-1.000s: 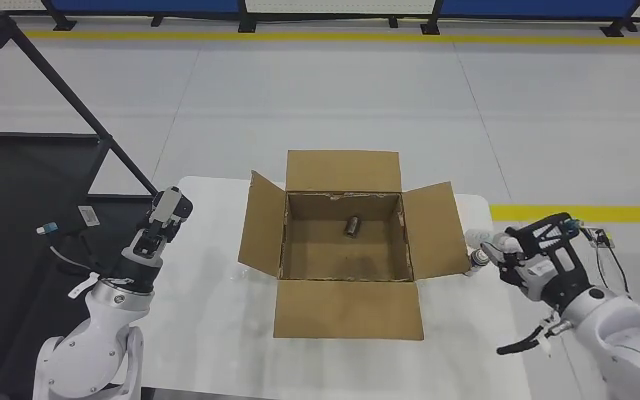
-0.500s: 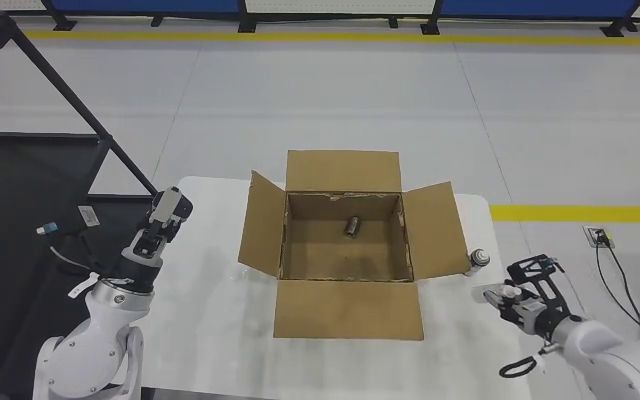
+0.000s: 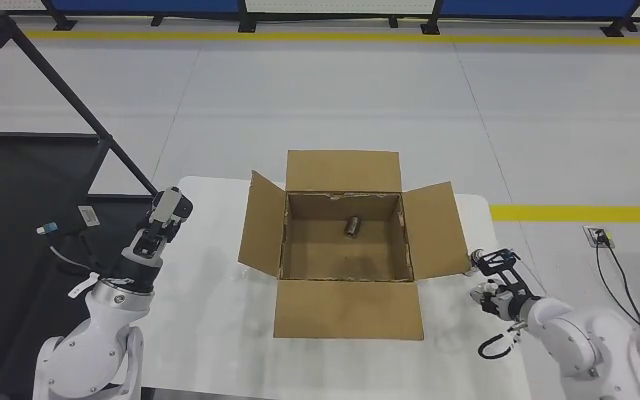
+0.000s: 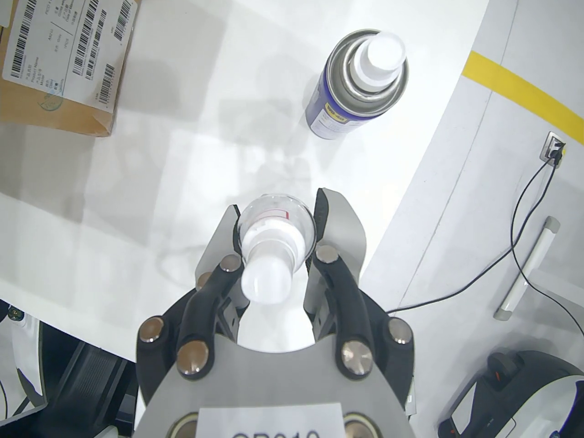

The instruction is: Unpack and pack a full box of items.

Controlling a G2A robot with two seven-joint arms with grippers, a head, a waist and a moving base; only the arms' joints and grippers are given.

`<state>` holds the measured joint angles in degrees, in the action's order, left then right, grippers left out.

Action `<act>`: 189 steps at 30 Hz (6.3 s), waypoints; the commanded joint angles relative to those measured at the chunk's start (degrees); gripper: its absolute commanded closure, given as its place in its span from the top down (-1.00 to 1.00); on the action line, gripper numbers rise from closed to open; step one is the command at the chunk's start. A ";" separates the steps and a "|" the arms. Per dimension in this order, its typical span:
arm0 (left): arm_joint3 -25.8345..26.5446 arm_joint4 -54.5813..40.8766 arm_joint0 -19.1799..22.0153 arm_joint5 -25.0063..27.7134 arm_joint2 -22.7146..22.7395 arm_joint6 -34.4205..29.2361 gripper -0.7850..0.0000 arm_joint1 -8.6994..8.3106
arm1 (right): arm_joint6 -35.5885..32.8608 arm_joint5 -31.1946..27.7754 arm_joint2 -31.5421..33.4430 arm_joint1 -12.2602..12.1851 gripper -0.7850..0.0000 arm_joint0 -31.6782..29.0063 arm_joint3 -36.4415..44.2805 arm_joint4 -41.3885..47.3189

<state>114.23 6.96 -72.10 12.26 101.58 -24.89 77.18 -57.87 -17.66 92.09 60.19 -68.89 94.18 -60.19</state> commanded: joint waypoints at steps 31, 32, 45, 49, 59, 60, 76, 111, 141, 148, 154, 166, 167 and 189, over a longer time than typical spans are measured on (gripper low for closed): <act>0.00 0.00 0.00 0.00 0.00 0.00 1.00 0.00 | 9.53 13.71 -6.46 0.12 1.00 4.09 30.29 -2.39; 0.00 0.00 0.00 0.00 0.00 0.00 1.00 0.00 | 8.68 12.87 -10.66 0.42 1.00 7.69 28.34 -2.49; 0.00 0.00 0.00 0.00 0.00 0.00 1.00 0.00 | 7.88 19.88 -50.48 12.16 1.00 45.36 -18.83 10.28; 0.00 0.00 0.00 0.00 0.00 0.00 1.00 0.00 | 11.70 25.78 -56.46 16.74 1.00 48.54 -29.54 14.61; 0.00 0.00 0.00 0.00 0.00 0.00 1.00 0.00 | 13.01 29.13 -58.87 19.30 1.00 50.06 -35.10 16.59; 0.00 0.00 0.00 0.00 0.00 0.00 1.00 0.00 | 13.01 29.13 -58.87 19.30 1.00 50.06 -35.10 16.59; 0.00 0.00 0.00 0.00 0.00 0.00 1.00 0.00 | 17.76 38.90 -59.42 28.08 1.00 53.76 -55.10 31.85; 0.00 0.00 0.00 0.00 0.00 0.00 1.00 0.00 | 41.52 45.80 -61.90 42.79 -0.01 55.53 -80.11 29.86; 0.00 0.00 0.00 0.00 0.00 0.00 1.00 0.00 | 34.62 35.59 -59.59 43.82 -1.00 57.65 -85.30 27.21; 0.00 0.00 0.00 0.00 0.00 0.00 1.00 0.00 | 33.74 32.22 -58.86 43.19 -1.00 57.40 -84.91 26.85; 0.00 0.00 0.00 0.00 0.00 0.00 1.00 0.00 | 37.15 30.56 -58.15 42.53 -1.00 56.95 -83.86 26.25; 0.59 -0.16 -1.09 -0.13 -0.16 0.79 1.00 -0.21 | 43.12 29.08 -55.34 40.79 -0.74 57.22 -82.37 26.88; 0.66 -0.17 -1.20 -0.15 -0.15 0.91 1.00 -0.26 | 43.39 29.56 -55.15 40.67 -0.75 57.28 -82.36 26.83; 1.59 0.13 -2.46 -0.51 -0.21 4.09 1.00 -1.34 | 38.73 23.28 -52.57 38.39 0.00 57.77 -83.93 25.40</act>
<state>115.85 7.09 -74.55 11.86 101.32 -20.83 75.91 -18.99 7.25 39.38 98.72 -11.08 10.21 -34.81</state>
